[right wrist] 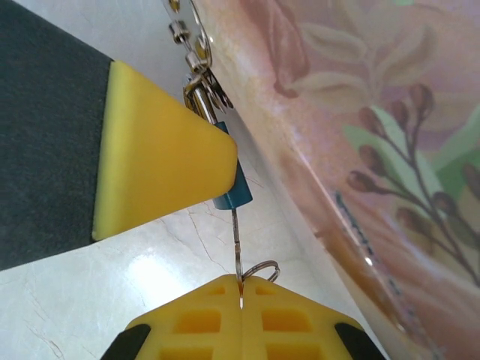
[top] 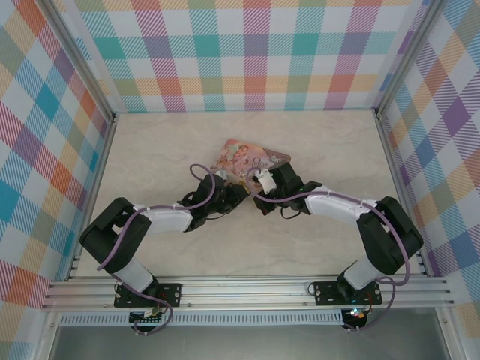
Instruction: Unlock the padlock with the key
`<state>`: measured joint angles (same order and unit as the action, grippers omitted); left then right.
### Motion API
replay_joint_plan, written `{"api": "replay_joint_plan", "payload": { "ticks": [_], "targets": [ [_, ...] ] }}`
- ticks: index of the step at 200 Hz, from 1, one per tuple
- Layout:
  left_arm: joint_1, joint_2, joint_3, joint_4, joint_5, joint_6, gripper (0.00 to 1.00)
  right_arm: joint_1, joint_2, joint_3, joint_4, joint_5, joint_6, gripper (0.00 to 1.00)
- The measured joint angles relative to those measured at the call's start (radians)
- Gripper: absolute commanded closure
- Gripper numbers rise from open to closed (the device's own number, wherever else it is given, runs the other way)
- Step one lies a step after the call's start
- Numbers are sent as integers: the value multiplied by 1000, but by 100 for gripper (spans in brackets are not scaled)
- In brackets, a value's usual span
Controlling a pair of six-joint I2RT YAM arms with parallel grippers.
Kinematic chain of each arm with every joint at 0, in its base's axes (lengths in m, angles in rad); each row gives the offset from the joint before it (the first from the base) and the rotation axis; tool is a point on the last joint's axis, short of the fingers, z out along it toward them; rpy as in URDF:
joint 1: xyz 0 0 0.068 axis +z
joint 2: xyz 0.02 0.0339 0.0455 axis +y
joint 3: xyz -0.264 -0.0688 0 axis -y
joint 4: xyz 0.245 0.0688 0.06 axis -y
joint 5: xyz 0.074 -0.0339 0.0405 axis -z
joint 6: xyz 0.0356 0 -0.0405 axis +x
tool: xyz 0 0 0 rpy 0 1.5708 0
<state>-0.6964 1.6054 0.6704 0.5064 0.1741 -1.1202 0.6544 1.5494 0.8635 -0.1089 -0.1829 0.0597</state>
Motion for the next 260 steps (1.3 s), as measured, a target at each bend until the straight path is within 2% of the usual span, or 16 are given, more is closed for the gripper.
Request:
{"api": "replay_joint_plan", "payload": {
  "ticks": [77, 128, 179, 260],
  "targets": [
    [0, 0, -2, 3, 0, -124, 100, 0, -18, -67, 106, -12, 30, 99],
    [-6, 0, -20, 47, 1, -201, 100, 0, -54, -95, 115, -1, 37, 99],
    [-9, 0, -22, 49, 11, -219, 100, 0, -100, -117, 103, 9, 37, 99],
    [-9, 0, -26, 50, 19, -219, 100, 0, -86, -100, 55, -5, 33, 99]
  ]
}}
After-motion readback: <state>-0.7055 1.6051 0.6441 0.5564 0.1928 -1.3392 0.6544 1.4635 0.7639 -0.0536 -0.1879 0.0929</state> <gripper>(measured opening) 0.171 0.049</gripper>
